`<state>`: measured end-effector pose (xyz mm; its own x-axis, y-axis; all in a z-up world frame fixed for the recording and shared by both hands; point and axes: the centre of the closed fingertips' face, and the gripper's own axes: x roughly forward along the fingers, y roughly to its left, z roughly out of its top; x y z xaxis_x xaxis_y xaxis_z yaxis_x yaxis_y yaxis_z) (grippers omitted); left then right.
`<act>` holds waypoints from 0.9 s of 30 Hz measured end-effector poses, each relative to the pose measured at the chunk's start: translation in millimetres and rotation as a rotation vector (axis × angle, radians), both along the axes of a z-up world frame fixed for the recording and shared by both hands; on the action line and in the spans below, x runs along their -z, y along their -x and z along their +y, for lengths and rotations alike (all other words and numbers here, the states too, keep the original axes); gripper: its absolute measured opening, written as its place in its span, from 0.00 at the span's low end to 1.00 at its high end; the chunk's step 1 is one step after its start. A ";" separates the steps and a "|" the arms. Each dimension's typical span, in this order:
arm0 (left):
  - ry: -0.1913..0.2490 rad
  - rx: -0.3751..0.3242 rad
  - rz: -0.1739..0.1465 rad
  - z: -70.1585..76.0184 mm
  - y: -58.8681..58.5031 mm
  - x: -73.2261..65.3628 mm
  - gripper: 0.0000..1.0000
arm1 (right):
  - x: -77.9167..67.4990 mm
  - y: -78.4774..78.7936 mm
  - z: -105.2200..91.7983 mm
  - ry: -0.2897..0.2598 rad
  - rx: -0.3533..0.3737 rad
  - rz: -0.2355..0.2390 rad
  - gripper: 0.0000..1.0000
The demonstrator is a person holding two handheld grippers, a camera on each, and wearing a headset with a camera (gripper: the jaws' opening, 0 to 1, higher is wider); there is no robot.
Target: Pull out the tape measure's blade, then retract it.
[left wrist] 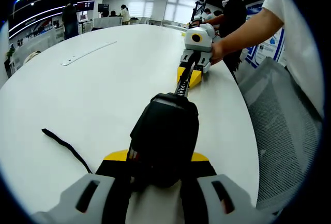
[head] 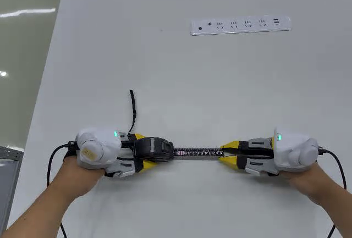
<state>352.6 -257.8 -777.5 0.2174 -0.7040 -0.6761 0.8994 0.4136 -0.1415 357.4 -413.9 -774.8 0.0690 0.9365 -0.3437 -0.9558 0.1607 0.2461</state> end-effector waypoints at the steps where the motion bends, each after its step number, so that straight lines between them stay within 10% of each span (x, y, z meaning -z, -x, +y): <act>1: 0.001 -0.001 0.000 0.0 0.0 0.2 0.33 | -0.1 -0.1 -0.6 0.000 0.001 0.000 0.09; 27: 0.000 0.002 -0.007 0.0 0.1 -0.1 0.33 | -0.2 -0.2 -20.7 -0.003 0.012 0.015 0.09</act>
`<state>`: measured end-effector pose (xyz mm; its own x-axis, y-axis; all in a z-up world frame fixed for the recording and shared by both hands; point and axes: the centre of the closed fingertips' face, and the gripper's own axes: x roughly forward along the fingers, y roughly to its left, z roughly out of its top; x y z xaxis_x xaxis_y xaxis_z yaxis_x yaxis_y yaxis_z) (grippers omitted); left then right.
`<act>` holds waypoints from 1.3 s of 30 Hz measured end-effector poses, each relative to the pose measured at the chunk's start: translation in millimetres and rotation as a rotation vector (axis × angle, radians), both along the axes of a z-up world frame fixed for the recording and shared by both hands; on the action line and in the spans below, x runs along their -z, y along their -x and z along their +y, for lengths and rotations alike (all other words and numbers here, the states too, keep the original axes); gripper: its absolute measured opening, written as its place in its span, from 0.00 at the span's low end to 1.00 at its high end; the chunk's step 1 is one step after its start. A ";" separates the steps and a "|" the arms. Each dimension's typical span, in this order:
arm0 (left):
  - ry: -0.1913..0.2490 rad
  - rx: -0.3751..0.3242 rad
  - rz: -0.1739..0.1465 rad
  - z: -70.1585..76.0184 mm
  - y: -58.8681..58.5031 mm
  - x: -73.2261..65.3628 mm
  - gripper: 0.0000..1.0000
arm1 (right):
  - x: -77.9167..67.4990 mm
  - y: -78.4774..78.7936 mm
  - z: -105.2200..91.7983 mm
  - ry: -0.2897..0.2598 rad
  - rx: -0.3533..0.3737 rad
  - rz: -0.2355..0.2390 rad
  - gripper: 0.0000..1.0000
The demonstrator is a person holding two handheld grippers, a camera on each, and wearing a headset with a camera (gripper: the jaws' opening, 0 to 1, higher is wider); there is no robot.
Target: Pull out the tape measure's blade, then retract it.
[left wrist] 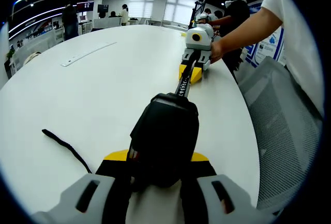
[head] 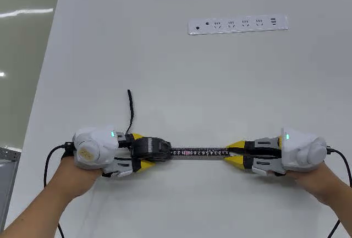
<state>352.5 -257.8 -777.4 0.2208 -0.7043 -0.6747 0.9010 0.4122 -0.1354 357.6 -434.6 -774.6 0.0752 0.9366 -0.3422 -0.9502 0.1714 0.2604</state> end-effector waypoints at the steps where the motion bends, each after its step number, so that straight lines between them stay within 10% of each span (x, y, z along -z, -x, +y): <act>1: 0.000 -0.001 0.000 -0.2 0.1 -0.2 0.33 | -0.1 -0.1 -1.0 0.001 0.002 -0.002 0.09; 39: -0.012 -0.004 0.002 -0.2 0.3 0.8 0.33 | -8.4 3.4 -33.1 0.022 0.025 0.003 0.09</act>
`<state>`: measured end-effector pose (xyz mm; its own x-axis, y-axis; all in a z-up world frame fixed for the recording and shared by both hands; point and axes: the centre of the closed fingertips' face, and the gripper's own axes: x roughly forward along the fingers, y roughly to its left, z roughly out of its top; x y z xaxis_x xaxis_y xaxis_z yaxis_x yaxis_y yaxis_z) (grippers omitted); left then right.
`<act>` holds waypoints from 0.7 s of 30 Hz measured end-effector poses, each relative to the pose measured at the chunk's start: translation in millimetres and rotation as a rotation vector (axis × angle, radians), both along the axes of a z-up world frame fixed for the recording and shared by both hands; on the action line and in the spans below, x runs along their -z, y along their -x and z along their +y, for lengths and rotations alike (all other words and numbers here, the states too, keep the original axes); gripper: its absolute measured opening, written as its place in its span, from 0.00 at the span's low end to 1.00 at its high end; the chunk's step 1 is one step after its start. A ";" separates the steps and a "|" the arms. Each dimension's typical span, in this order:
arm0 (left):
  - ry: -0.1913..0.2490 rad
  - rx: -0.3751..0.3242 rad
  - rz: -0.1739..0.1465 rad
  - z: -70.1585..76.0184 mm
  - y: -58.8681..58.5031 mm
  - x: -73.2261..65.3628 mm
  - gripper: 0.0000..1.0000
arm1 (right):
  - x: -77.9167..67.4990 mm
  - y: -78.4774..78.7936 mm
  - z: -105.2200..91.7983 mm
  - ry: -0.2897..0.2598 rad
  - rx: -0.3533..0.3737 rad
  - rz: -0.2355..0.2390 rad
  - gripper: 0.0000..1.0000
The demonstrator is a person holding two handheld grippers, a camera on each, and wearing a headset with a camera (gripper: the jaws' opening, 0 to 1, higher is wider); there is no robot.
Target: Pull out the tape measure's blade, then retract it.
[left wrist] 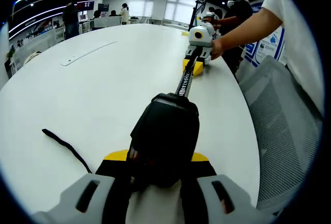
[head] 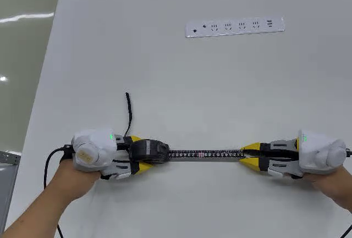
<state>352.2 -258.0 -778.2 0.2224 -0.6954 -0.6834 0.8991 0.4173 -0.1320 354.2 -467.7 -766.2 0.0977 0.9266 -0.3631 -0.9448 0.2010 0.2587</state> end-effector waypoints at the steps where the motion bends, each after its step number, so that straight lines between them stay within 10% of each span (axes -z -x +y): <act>1: -0.001 0.000 -0.001 0.2 0.0 0.2 0.33 | -0.5 0.2 -0.5 0.001 0.001 0.000 0.09; 21: -0.003 -0.004 0.002 -0.2 -0.1 -0.2 0.33 | -1.0 -4.5 -23.4 0.020 0.020 -0.008 0.09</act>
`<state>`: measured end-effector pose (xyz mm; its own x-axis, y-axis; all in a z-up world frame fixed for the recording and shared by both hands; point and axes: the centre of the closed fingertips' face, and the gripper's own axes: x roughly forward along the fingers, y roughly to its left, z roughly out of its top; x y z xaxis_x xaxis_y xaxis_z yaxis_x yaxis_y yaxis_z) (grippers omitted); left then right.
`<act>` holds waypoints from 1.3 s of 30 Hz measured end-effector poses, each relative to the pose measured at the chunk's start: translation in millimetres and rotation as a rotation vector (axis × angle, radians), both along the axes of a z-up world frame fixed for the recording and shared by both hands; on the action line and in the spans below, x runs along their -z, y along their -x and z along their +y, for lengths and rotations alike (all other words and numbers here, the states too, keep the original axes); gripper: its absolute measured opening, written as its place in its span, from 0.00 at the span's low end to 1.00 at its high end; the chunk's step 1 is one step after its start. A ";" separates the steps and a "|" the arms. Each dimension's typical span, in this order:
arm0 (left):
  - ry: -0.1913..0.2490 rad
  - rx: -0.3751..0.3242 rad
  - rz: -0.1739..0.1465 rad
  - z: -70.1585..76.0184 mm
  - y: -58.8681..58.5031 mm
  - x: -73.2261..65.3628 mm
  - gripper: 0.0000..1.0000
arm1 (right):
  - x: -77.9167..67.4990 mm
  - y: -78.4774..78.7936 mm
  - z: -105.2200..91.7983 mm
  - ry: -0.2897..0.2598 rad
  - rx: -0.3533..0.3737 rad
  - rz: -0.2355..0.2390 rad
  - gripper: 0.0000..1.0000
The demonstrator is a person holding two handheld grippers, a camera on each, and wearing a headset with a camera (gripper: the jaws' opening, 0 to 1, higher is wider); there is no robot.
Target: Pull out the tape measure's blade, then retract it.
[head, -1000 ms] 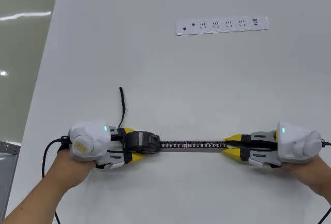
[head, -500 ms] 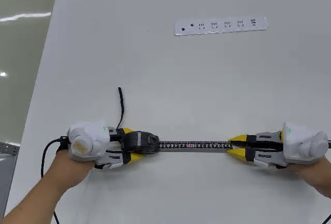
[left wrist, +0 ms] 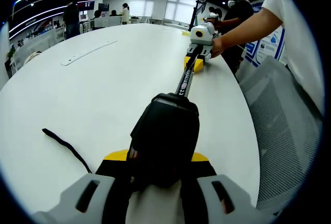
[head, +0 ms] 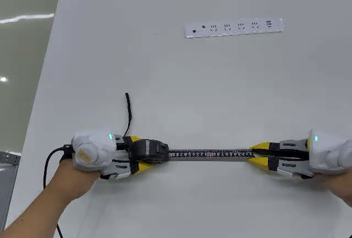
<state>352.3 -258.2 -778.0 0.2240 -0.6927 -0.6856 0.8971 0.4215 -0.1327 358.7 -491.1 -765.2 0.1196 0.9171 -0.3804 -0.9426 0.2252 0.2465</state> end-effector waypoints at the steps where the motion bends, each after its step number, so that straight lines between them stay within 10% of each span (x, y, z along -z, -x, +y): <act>1: 0.000 -0.001 0.000 0.0 0.0 -0.1 0.33 | -0.1 -0.3 -0.7 -0.001 0.002 0.000 0.09; 39: -0.003 -0.008 -0.001 0.3 0.2 0.6 0.34 | 0.5 -3.9 -26.1 0.022 0.041 -0.005 0.09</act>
